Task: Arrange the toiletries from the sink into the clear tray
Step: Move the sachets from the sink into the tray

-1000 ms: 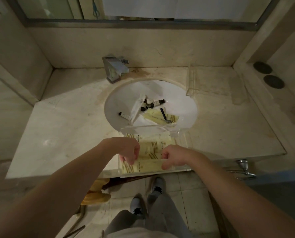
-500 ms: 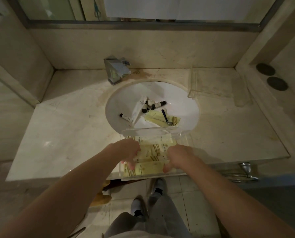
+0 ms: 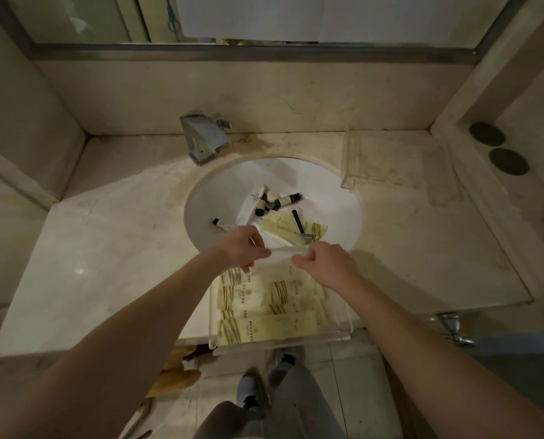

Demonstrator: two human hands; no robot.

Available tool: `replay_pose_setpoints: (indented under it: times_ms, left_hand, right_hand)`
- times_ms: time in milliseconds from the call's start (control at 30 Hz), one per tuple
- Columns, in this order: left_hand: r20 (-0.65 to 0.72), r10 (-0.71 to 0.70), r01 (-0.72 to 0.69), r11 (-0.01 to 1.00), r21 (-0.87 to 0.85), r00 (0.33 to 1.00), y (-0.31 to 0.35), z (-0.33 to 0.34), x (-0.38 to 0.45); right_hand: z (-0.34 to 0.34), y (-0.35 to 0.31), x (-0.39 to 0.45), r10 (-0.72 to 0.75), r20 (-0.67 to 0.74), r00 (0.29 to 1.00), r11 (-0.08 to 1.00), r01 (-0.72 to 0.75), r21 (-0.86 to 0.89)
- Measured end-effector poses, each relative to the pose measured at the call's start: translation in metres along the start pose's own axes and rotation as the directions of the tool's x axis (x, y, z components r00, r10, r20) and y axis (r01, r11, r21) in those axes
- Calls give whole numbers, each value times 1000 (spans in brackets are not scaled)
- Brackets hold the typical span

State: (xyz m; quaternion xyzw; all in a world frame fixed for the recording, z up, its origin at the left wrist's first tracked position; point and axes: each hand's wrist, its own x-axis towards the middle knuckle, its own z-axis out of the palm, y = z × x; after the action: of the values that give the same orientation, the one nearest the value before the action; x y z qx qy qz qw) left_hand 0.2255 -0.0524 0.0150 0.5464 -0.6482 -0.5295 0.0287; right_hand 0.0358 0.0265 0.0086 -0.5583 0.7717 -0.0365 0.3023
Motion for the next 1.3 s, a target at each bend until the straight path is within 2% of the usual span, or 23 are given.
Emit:
replay_pose_setpoints:
  times_ms: [133, 333, 500, 667, 967, 1133, 1200, 1300]
  left_hand:
    - [-53, -140, 112, 926, -361, 989, 9, 4, 26]
    - [-41, -326, 251, 798, -548, 944, 11, 13, 81]
    - [-21, -391, 315, 770, -555, 920, 19, 22, 122]
    - [-21, -431, 352, 764, -541, 902, 22, 37, 161]
    - [101, -601, 556, 645, -524, 793, 19, 64, 202]
    - [85, -648, 584, 612, -533, 757, 16, 67, 215]
    - [95, -686, 613, 569, -548, 721, 20, 67, 216]
    - [95, -712, 641, 556, -530, 696, 25, 71, 215]
  right_hand:
    - [-10, 9, 25, 66, -128, 990, 981, -41, 190]
    - [-16, 32, 72, 149, -82, 985, 970, -130, 206]
    - [-11, 48, 115, 149, 11, 989, 977, -149, 150]
    - [0, 63, 163, 99, 113, 989, 993, -107, 59]
    - [25, 72, 215, 47, 316, 947, 998, -58, 28]
    - [28, 72, 221, 26, 269, 963, 998, -42, 55]
    - [31, 71, 222, 45, 270, 962, 994, -70, 83]
    - [36, 69, 220, 116, 329, 937, 980, -162, 116]
